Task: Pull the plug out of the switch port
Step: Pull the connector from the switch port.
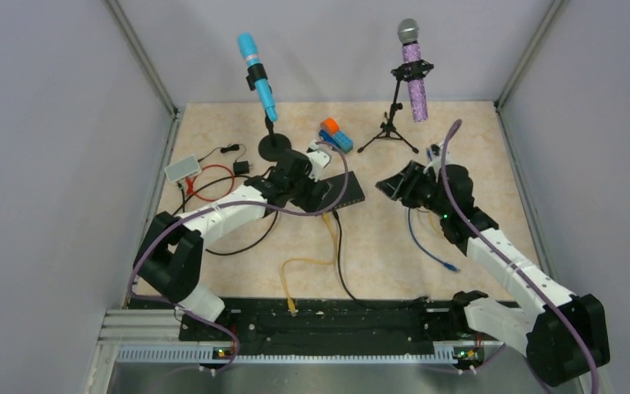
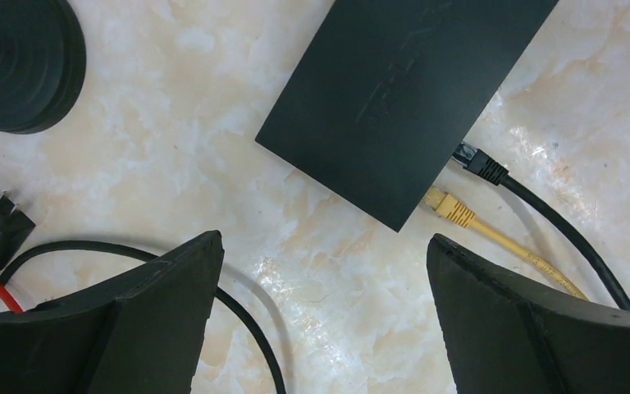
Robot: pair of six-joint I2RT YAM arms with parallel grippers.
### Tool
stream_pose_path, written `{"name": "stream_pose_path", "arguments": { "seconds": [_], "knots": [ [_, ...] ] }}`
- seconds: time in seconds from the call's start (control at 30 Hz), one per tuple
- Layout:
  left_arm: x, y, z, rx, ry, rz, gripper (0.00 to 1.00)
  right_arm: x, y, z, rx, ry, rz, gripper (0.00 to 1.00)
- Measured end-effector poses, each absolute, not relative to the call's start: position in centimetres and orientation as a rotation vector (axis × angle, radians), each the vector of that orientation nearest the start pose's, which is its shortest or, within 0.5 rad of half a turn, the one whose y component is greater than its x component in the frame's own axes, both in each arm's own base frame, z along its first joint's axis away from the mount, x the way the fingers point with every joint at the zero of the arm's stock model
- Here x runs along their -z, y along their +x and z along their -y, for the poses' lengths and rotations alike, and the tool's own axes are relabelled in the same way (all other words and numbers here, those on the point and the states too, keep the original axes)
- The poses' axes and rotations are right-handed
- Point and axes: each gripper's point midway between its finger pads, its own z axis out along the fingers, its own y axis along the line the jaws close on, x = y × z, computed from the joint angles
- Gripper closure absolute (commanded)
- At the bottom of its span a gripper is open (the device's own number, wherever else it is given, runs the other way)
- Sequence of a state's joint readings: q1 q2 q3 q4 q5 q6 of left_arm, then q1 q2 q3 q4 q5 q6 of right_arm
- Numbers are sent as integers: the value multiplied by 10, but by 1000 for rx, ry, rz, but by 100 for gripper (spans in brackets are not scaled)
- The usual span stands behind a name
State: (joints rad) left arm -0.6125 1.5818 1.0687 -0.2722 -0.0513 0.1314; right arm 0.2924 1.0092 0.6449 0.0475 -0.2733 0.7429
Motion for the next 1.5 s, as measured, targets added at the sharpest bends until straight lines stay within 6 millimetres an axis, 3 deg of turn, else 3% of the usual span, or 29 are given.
{"name": "stream_pose_path", "arguments": {
  "seconds": [0.13,0.23,0.4,0.57,0.77,0.9,1.0,1.2,1.5],
  "knots": [
    [-108,347,216,175,744,-2195,1,-184,292,-208,-982,145,-2055,50],
    [-114,349,204,169,630,-2175,1,-156,282,-230,-977,77,-2155,51],
    [-128,355,190,195,475,-2123,1,-107,279,-250,-927,29,-2328,51],
    [-138,361,182,215,379,-2090,1,-81,283,-264,-933,13,-2432,49],
    [-154,365,181,289,301,-2022,1,-61,286,-279,-988,4,-2510,47],
    [-156,364,190,359,338,-1979,1,-45,286,-286,-1016,27,-2550,47],
    [-148,356,201,415,455,-1965,1,-36,287,-292,-1053,55,-2568,45],
    [-137,348,213,462,593,-1958,1,-41,298,-302,-1116,116,-2518,42],
    [-109,344,229,520,765,-2036,1,-38,309,-311,-1205,216,-2467,50]
  ]
}}
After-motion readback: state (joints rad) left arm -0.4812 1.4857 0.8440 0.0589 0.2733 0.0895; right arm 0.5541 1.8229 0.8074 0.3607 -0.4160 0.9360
